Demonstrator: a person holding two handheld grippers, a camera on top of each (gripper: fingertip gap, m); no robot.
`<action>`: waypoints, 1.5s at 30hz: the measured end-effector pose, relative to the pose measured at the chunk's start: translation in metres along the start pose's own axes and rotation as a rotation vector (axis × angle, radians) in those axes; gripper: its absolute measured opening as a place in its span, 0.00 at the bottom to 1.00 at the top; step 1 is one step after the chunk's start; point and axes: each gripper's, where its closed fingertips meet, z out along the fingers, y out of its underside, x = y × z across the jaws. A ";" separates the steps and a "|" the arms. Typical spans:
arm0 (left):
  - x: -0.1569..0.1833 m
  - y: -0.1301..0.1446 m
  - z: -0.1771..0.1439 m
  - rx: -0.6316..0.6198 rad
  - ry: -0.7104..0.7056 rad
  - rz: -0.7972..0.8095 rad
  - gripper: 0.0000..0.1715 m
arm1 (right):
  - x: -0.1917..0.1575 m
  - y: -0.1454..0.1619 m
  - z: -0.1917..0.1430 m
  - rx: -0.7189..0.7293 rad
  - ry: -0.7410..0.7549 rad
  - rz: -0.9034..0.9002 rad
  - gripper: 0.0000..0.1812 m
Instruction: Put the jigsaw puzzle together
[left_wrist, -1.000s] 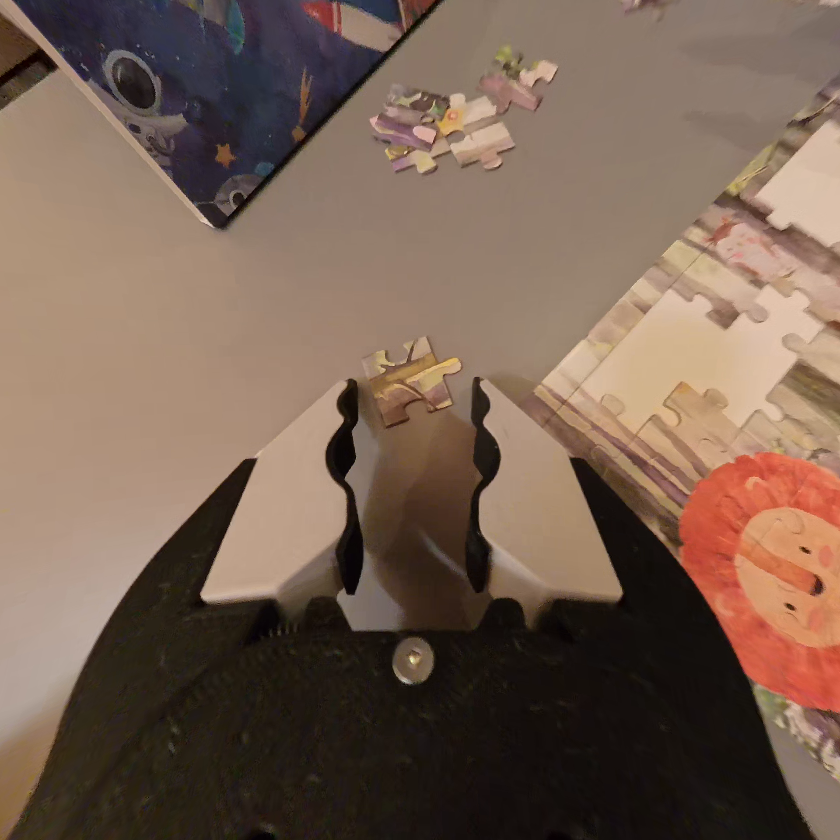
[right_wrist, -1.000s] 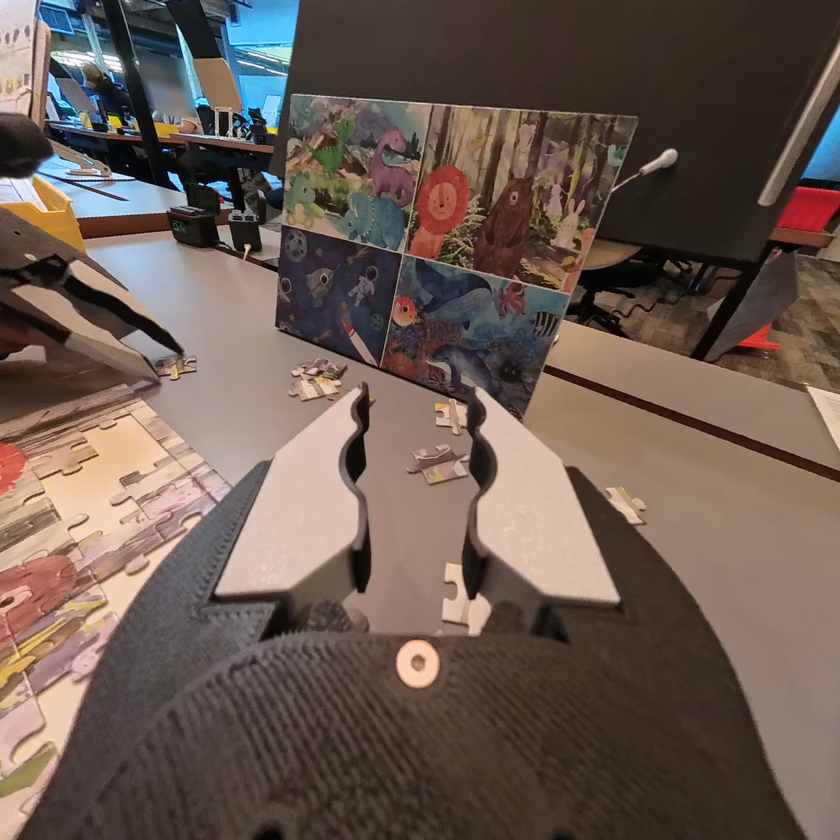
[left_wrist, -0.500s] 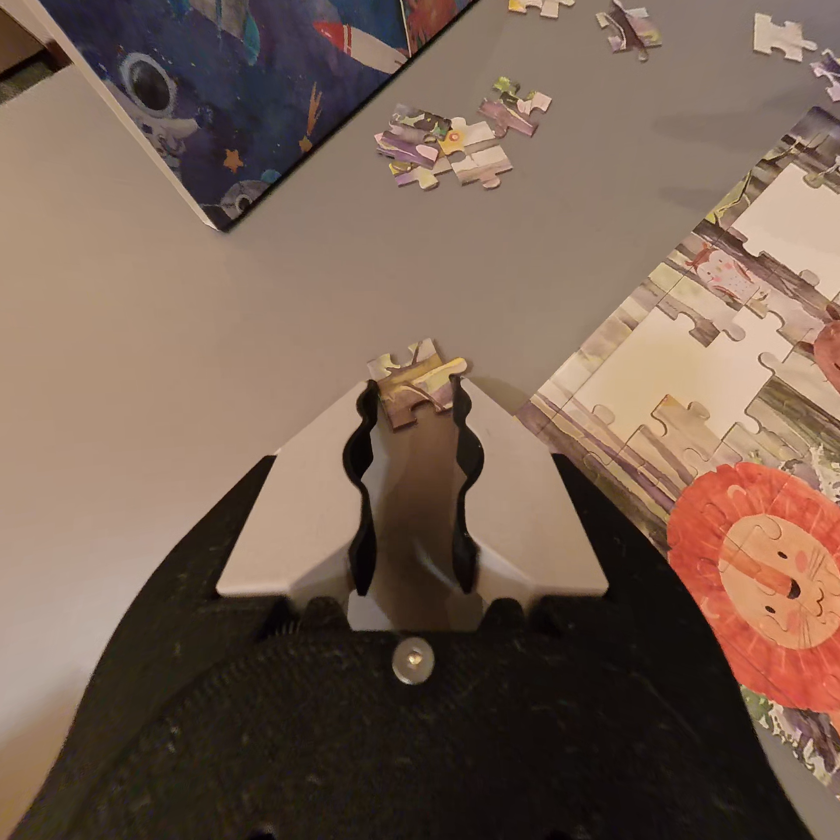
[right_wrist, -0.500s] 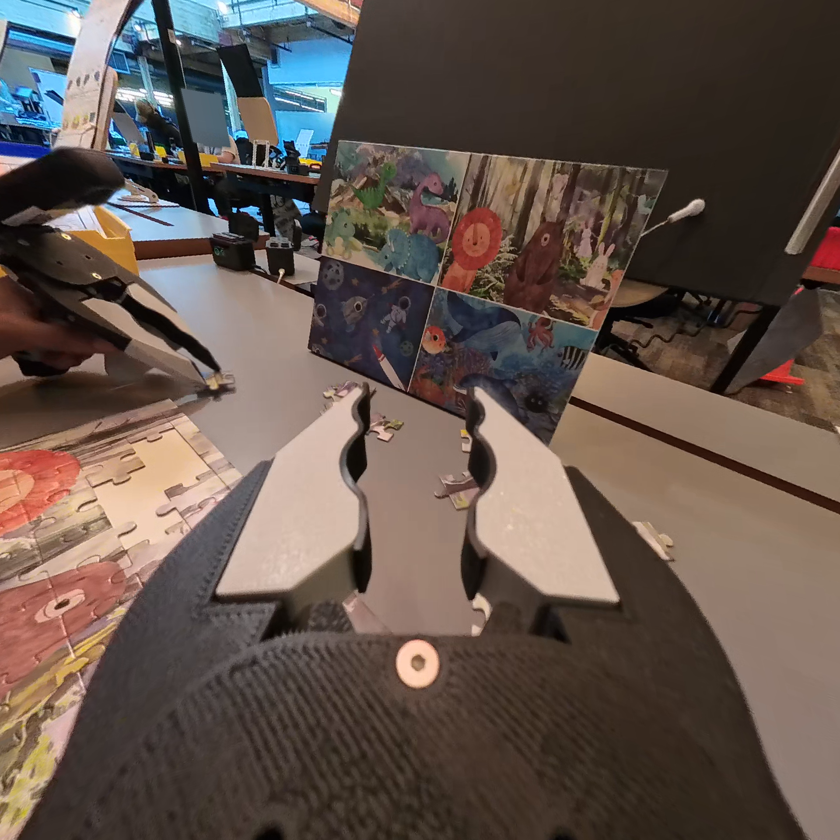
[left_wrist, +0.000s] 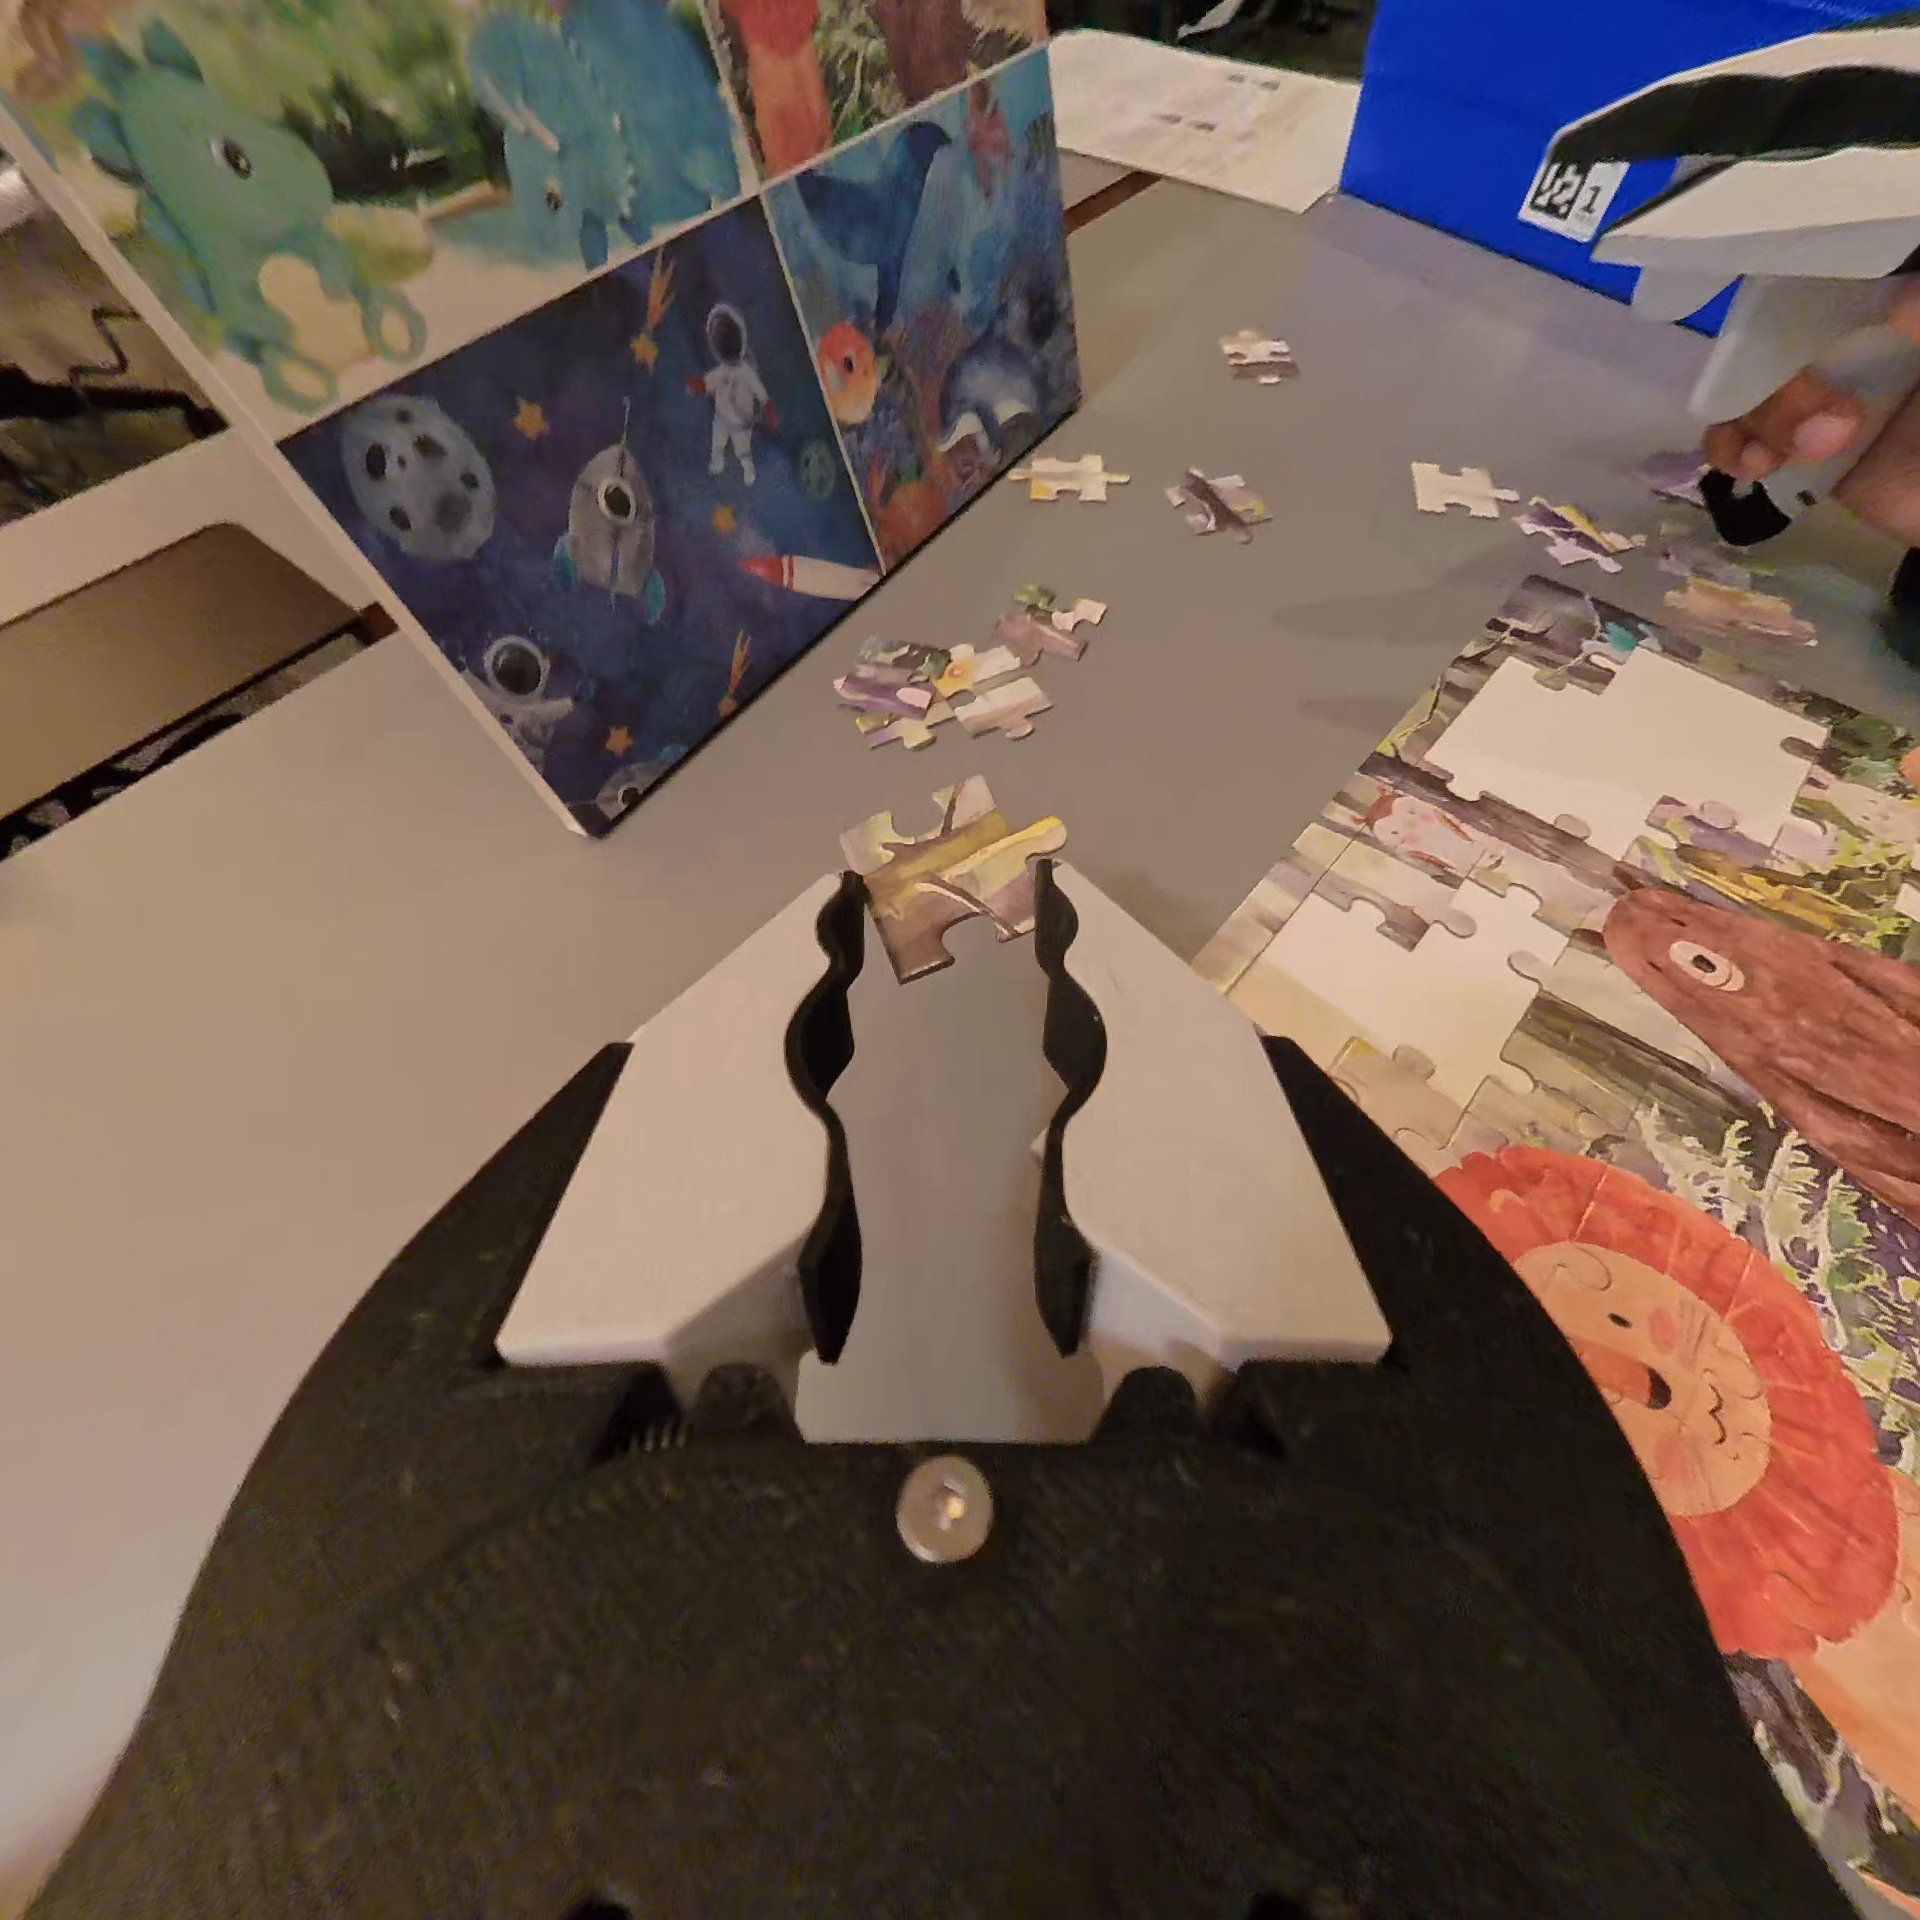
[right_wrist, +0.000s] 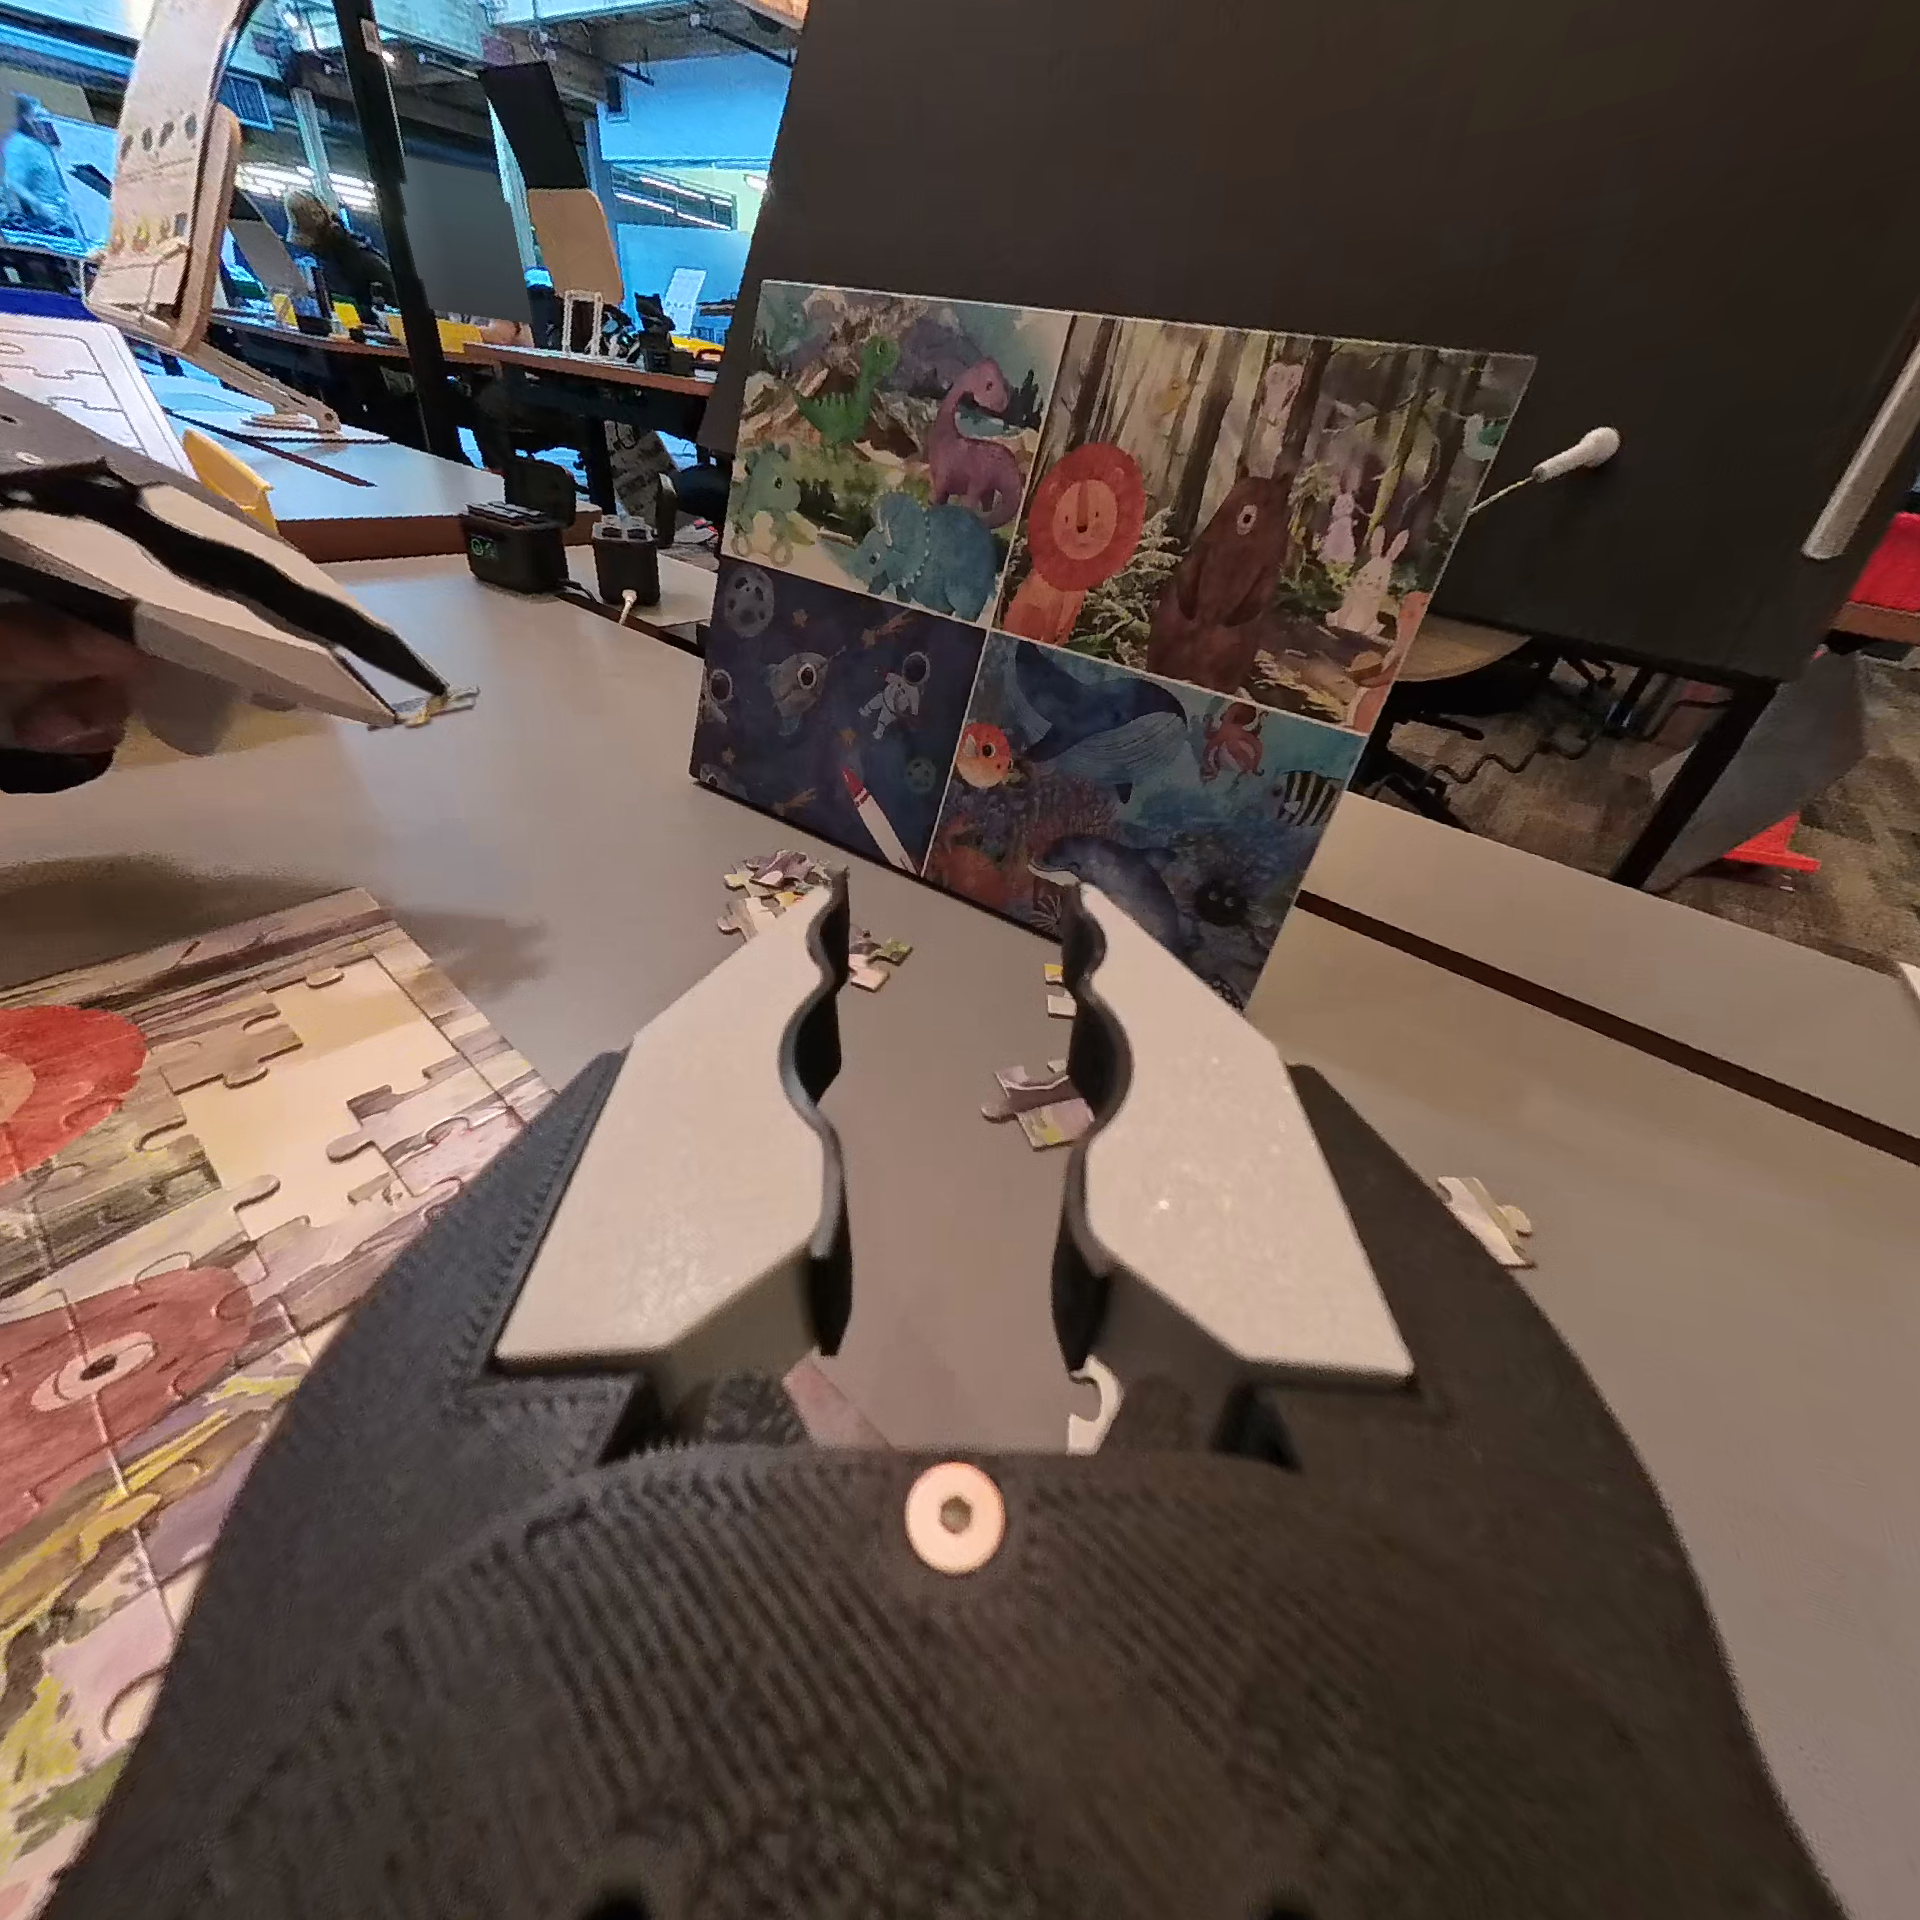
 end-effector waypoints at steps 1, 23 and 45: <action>0.003 -0.002 0.000 0.011 0.007 0.009 0.18 | 0.000 -0.001 0.000 0.002 -0.002 0.002 0.22; 0.123 -0.016 0.013 0.119 0.295 0.280 0.18 | -0.095 -0.024 -0.004 0.020 -0.445 0.212 0.21; 0.177 -0.010 0.009 0.160 0.327 0.584 0.19 | -0.186 0.021 -0.015 -0.404 -0.957 0.641 0.03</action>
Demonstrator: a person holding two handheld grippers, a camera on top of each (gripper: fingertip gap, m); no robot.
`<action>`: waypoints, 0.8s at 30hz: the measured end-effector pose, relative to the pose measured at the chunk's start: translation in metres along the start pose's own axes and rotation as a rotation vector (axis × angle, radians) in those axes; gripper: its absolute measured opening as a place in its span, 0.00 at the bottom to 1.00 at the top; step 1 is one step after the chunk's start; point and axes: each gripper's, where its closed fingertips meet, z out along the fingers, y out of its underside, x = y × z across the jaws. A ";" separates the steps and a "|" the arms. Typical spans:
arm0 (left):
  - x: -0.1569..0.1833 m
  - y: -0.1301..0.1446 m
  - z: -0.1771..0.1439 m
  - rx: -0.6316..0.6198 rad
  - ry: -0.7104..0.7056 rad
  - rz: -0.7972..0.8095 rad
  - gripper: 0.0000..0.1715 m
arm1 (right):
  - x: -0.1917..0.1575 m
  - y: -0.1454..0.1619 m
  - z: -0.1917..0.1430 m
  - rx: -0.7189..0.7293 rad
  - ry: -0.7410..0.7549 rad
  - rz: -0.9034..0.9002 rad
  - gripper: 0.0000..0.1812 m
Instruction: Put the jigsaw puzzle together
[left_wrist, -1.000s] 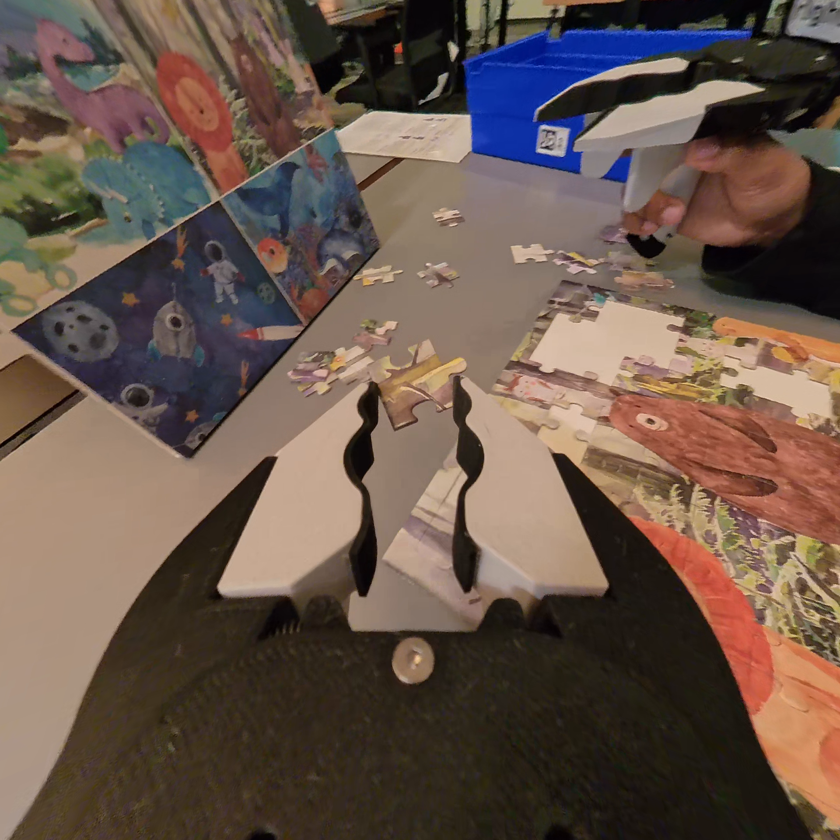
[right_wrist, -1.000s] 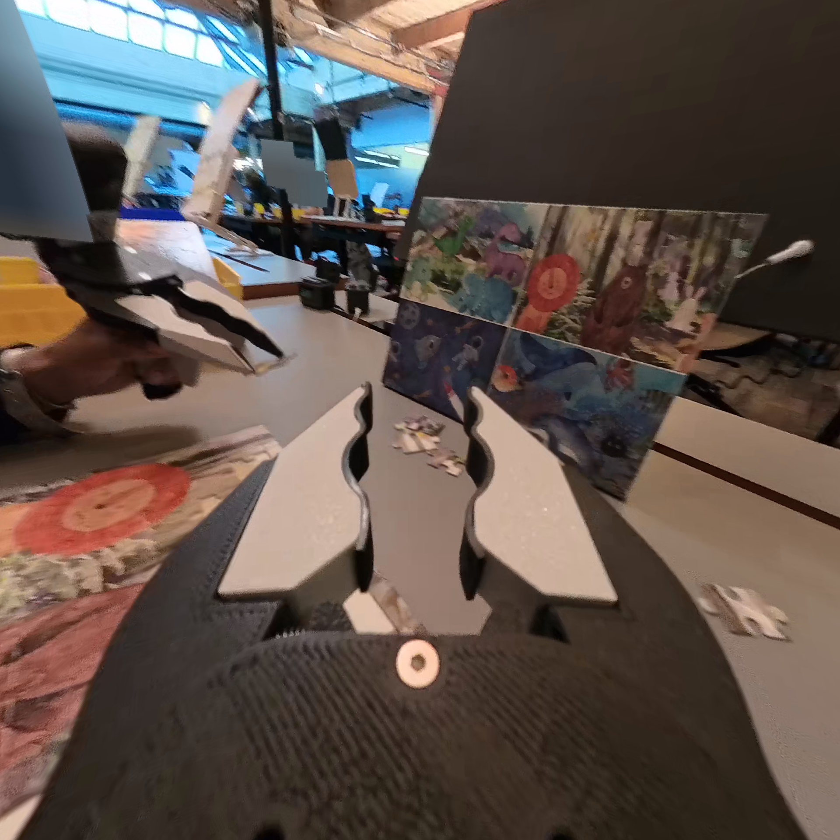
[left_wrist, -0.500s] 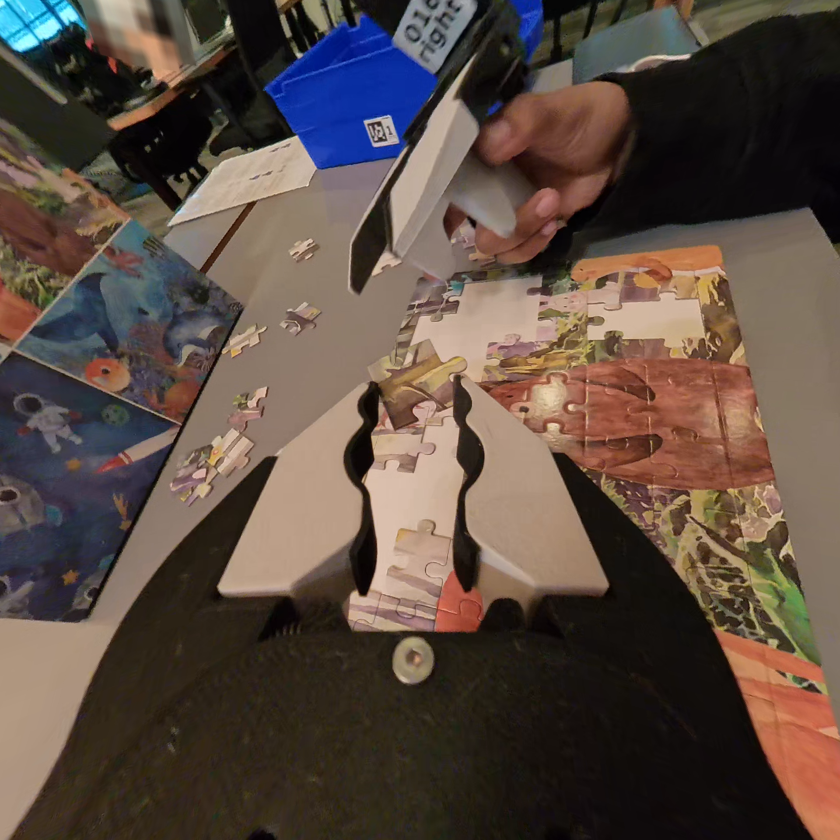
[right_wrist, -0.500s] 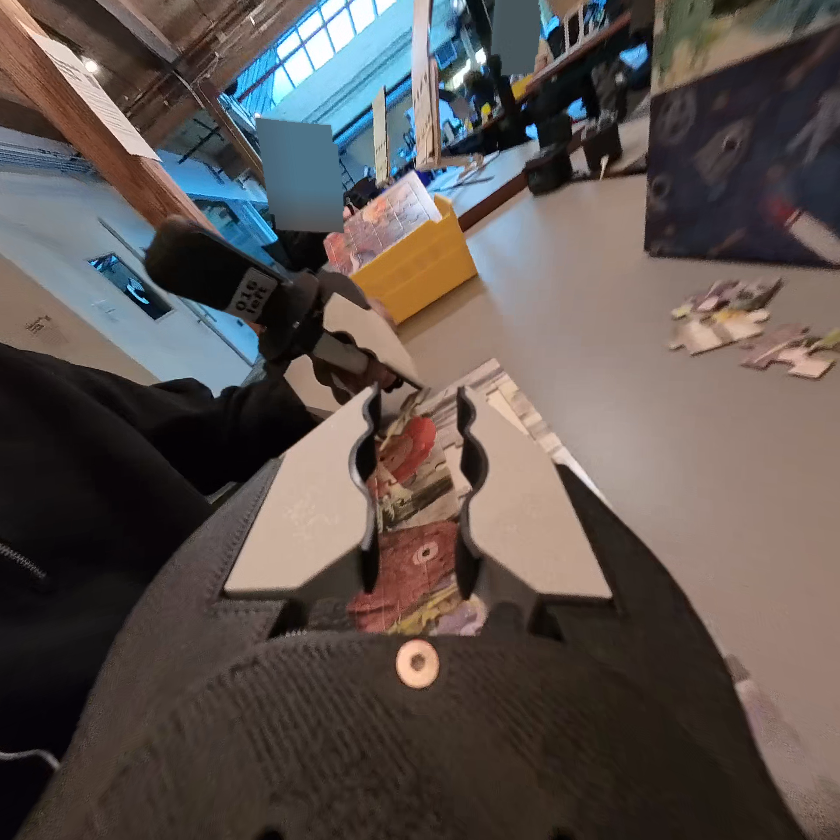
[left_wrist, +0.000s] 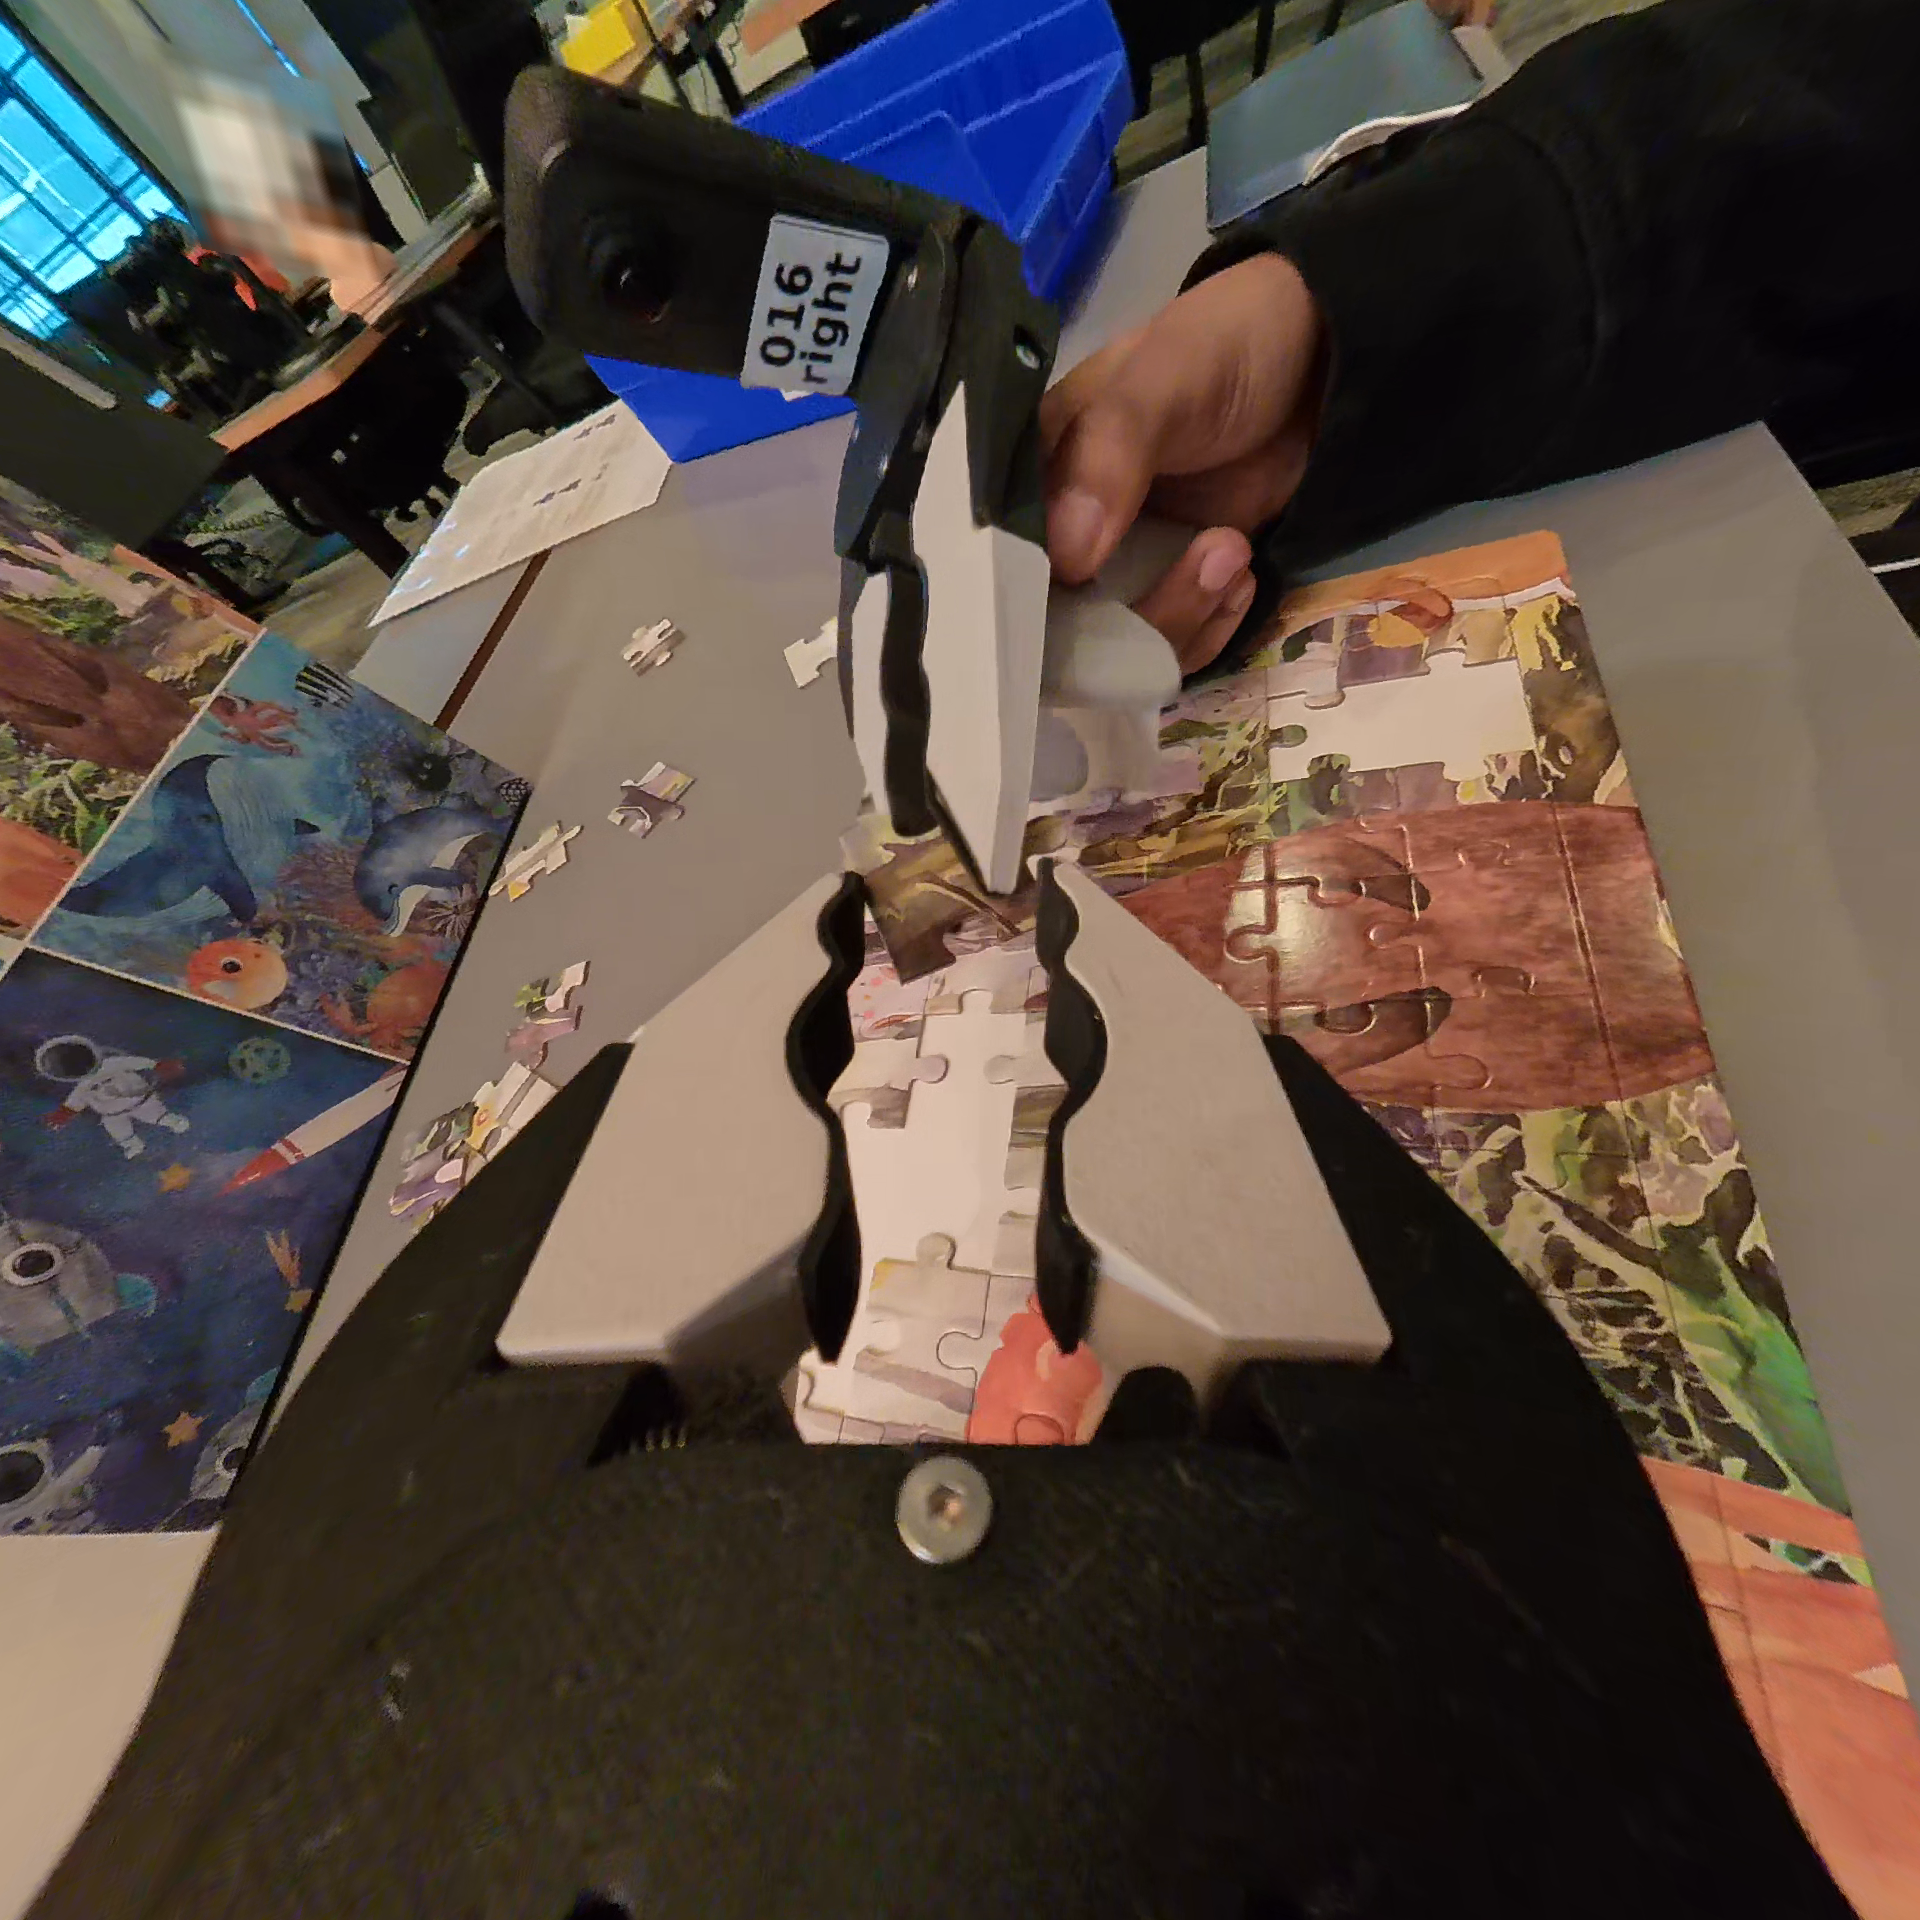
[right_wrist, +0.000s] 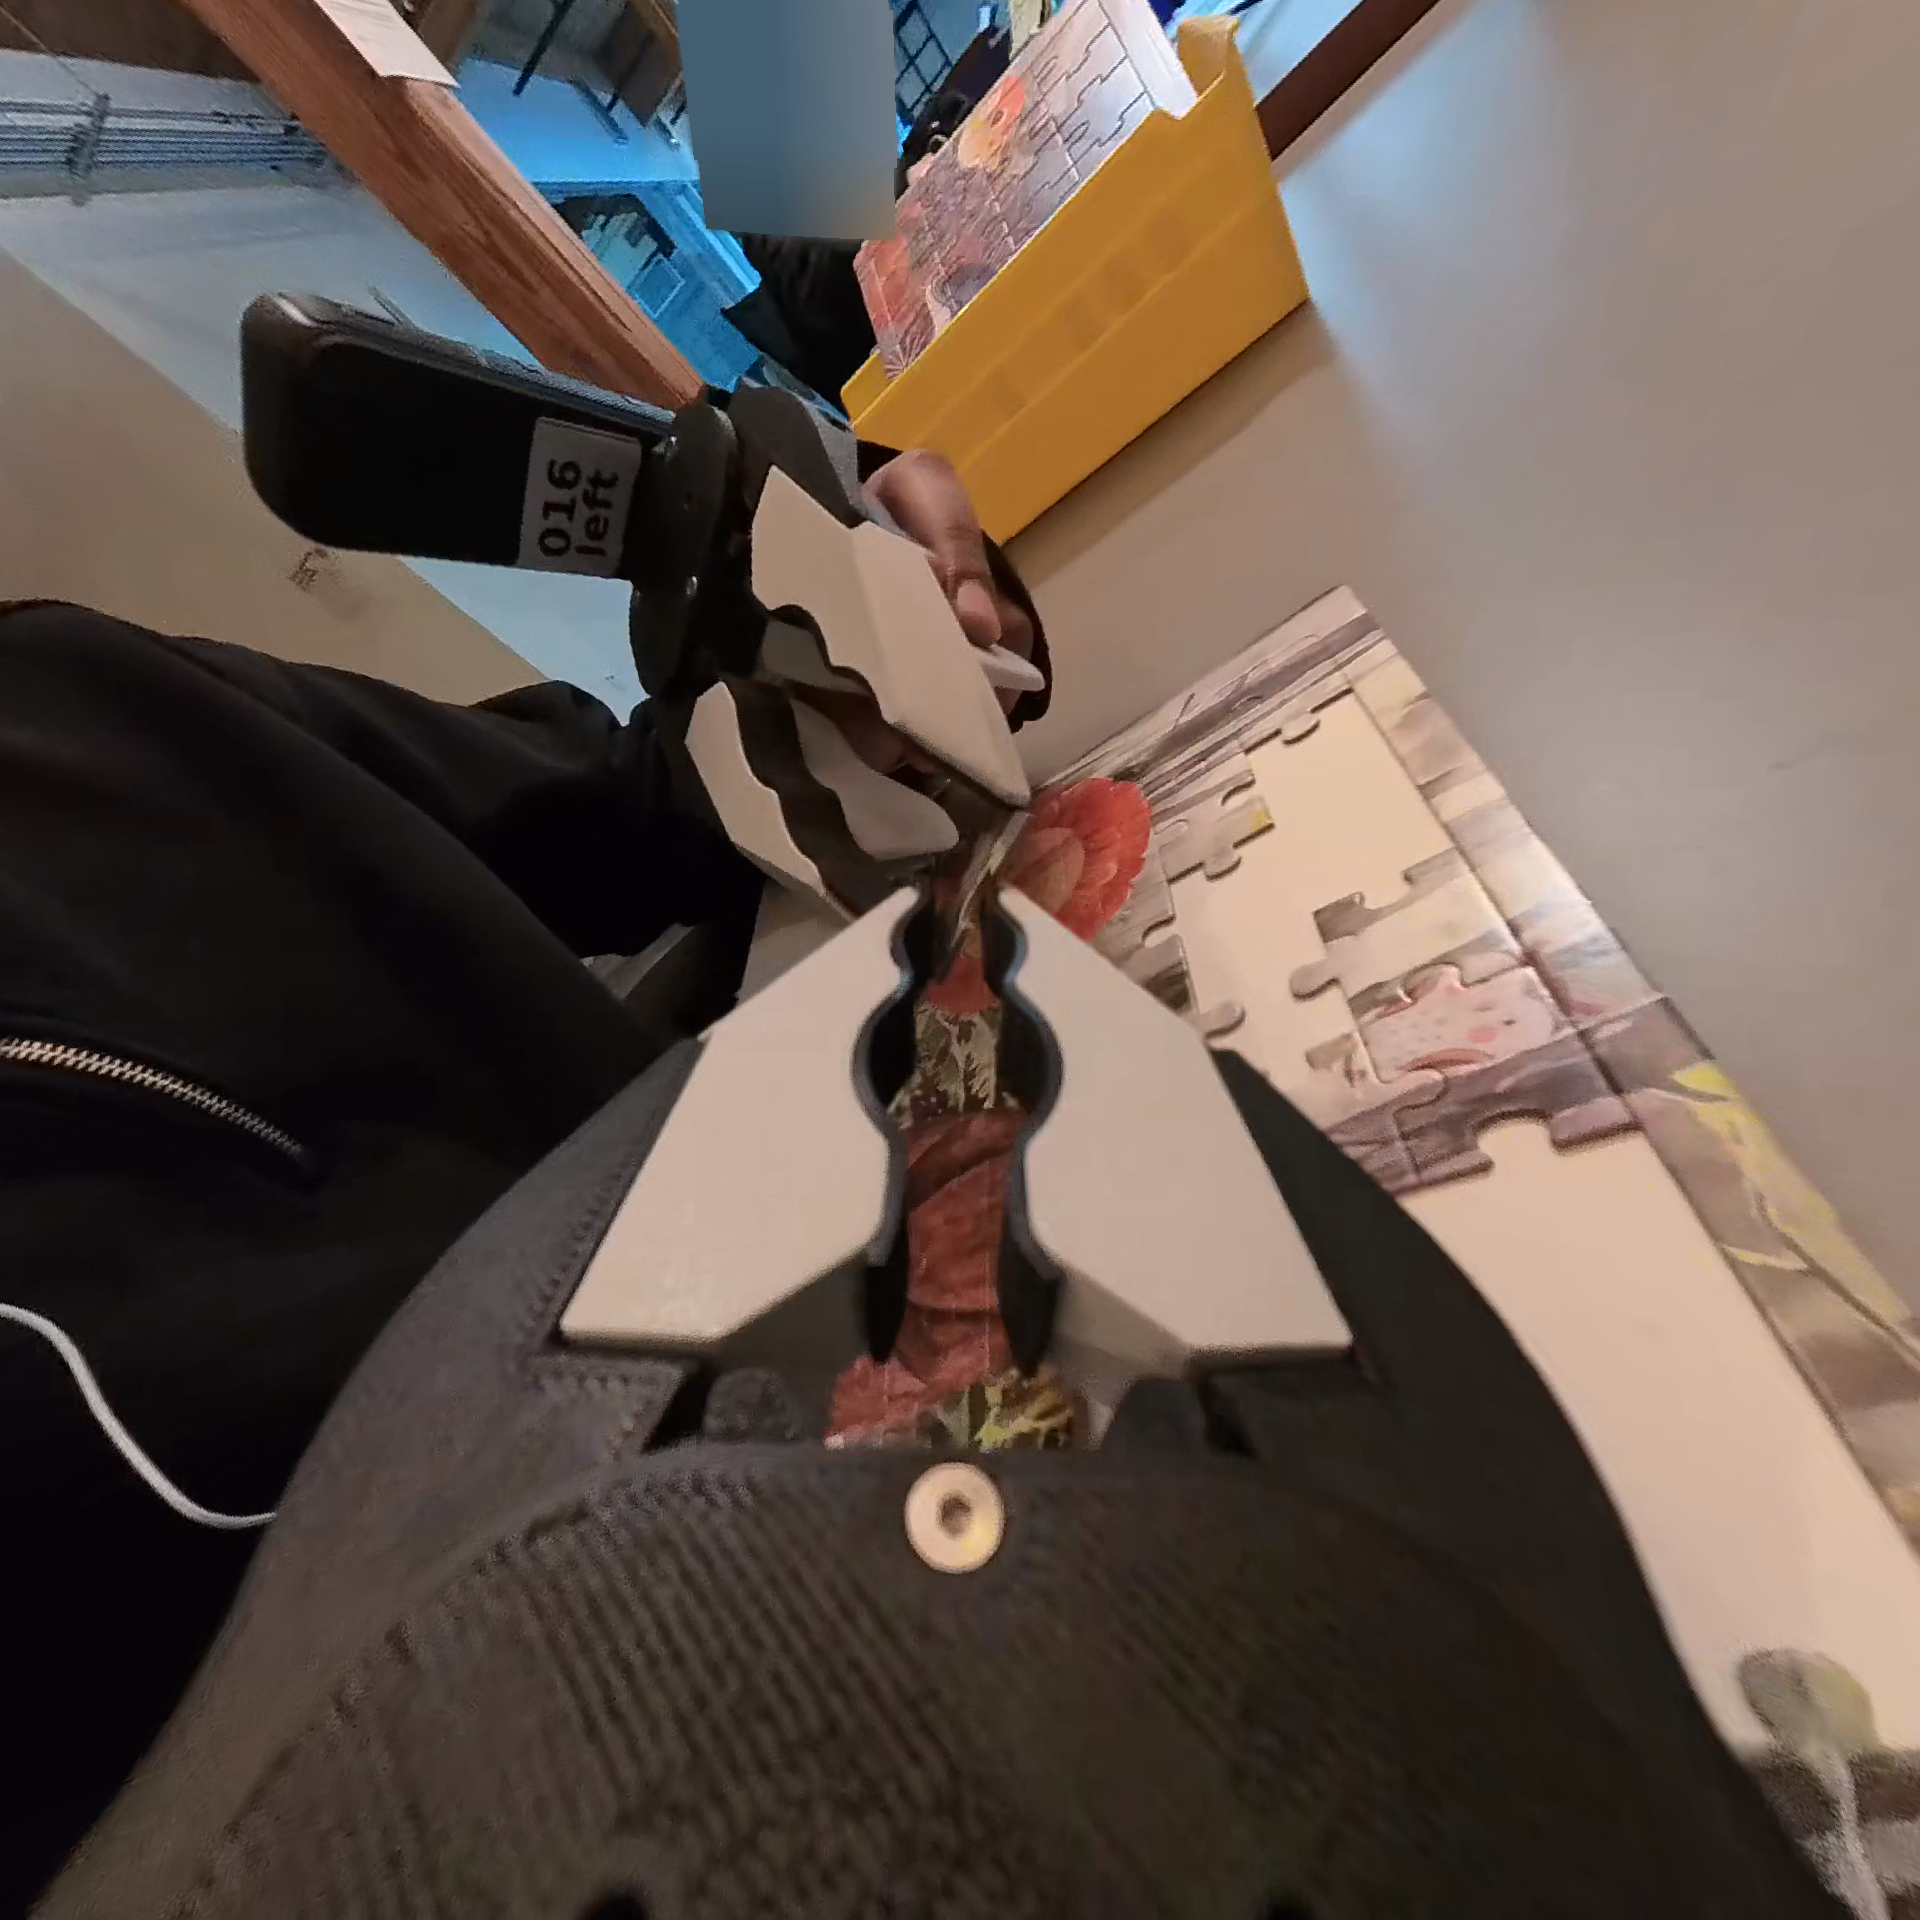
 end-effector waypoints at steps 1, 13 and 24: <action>0.000 0.001 0.000 -0.002 -0.002 0.003 0.19 | 0.000 0.001 0.000 -0.002 -0.004 0.010 0.03; -0.055 0.019 -0.024 0.040 -0.125 -0.195 0.26 | 0.020 -0.036 -0.045 0.209 0.138 -0.031 0.00; -0.104 0.096 -0.037 -0.222 -0.315 -0.450 0.21 | 0.018 -0.050 -0.061 0.261 0.242 -0.146 0.00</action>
